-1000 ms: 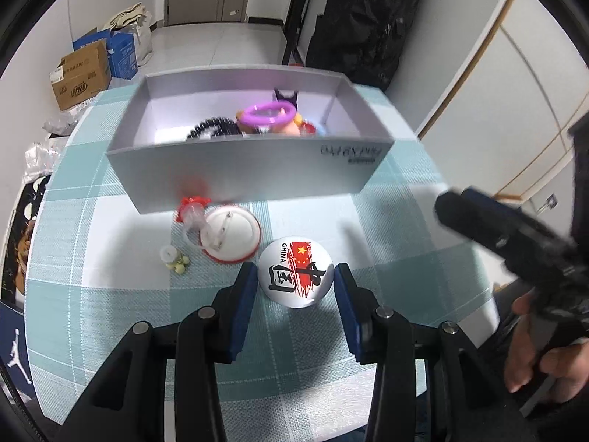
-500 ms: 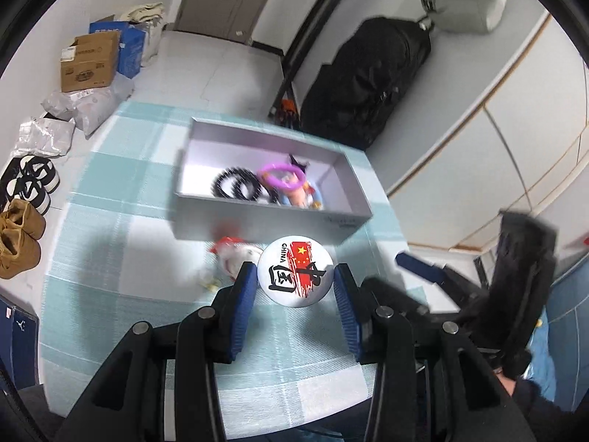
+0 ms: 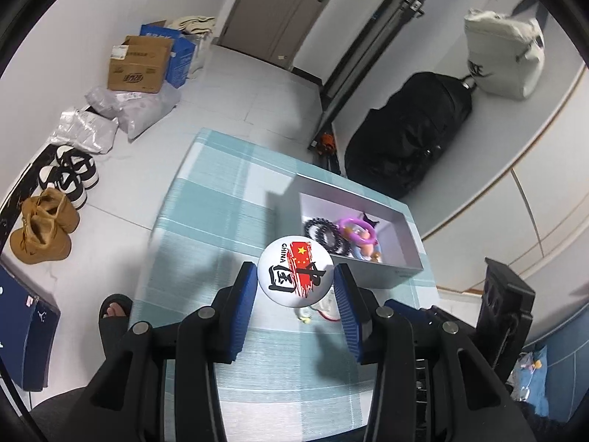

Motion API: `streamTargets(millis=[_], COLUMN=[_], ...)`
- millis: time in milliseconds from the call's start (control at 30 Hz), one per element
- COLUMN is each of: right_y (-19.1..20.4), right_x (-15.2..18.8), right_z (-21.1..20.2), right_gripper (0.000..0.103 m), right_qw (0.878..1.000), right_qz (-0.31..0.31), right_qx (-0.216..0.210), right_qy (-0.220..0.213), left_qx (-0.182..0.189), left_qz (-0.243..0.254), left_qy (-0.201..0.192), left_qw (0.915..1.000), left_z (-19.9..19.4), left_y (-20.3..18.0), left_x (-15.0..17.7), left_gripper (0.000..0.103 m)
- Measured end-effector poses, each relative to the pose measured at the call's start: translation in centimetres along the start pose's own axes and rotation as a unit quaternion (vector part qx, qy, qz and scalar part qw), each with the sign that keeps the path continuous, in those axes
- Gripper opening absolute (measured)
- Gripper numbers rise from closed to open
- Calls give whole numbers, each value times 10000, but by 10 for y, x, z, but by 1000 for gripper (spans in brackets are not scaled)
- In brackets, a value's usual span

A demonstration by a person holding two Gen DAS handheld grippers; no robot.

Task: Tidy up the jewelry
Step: 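Grasp the red hair clip with the right gripper while the left holds the badge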

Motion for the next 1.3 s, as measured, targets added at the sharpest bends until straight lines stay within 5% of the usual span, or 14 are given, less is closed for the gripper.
streamTargets(millis=[467,733,967,1233,1300], right_y=[9,6,10,15,14], right_x=[-13,-21,-24,-23,-23], right_z=[38,48,53,44,38], right_gripper=[56,50,19,12,3], right_qw=[9997,9990,9986,9993,9993], right_qz=[148,275,164,31,54], right_qx=[180,320,505,353,310], right_qy=[-74,-158,-46,-129,-181], left_qx=[132,98,187,225,245], left_qz=[-45,-35,28,105,153], left_qy=[162,262,252,226,208], left_qw=[9998,9996,9995,9994,9994], left_z=[3,8,8,9,9], left_y=[9,12,7,0,-5], left_x=[-4,-4,-4,-4,-5], left_gripper=[37,37,37,37,37])
Point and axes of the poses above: each gripper's, at about its wrist camera, not at the fingertips, and z roughly the way its jaws point, y to its left, x to its underside, the point moved 7 cm from there along z, roughly the way its jaws point, and after that the axes turned 7 degrees about -x, right-handed, at the moved point
